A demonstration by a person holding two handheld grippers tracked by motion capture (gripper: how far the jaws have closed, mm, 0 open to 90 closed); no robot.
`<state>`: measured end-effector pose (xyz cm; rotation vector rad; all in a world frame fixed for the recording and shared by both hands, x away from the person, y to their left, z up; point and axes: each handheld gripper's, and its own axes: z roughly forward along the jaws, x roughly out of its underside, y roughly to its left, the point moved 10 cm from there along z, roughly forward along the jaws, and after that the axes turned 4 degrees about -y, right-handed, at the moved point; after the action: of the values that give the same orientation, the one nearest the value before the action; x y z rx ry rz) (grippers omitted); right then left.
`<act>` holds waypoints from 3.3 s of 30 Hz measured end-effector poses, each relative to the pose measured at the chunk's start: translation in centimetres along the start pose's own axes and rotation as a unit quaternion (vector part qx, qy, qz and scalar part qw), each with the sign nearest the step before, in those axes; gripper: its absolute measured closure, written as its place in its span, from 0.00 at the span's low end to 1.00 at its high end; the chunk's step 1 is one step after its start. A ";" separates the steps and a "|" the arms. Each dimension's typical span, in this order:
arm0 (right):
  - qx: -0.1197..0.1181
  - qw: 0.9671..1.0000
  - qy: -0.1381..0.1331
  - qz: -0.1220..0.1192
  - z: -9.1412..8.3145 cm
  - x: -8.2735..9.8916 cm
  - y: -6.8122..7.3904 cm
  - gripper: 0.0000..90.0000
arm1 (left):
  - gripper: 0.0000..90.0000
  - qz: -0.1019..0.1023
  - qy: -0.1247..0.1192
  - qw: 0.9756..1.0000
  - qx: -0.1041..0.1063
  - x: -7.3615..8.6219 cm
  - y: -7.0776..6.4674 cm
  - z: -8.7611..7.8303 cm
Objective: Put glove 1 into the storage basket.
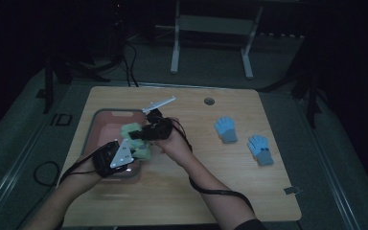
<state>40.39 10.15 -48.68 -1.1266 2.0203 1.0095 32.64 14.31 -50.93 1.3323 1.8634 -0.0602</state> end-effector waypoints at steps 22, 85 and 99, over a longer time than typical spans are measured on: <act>0.026 0.997 0.076 -0.012 9.8 1.8 -1.6 0.72 | 0.87 -0.027 0.096 0.995 0.031 7.9 1.3 2.8; 0.122 0.992 0.027 -0.029 -6.8 7.1 -7.7 0.20 | 0.46 -0.119 0.019 0.989 0.087 -4.5 -4.6 5.9; 0.130 0.990 0.034 -0.032 -8.9 11.2 -8.9 0.16 | 0.35 -0.117 0.008 0.986 0.116 -5.8 -7.8 8.4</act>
<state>41.90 -5.06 -55.66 -1.0877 2.0842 0.6603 31.86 2.46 -55.88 1.2602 2.0679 -0.4004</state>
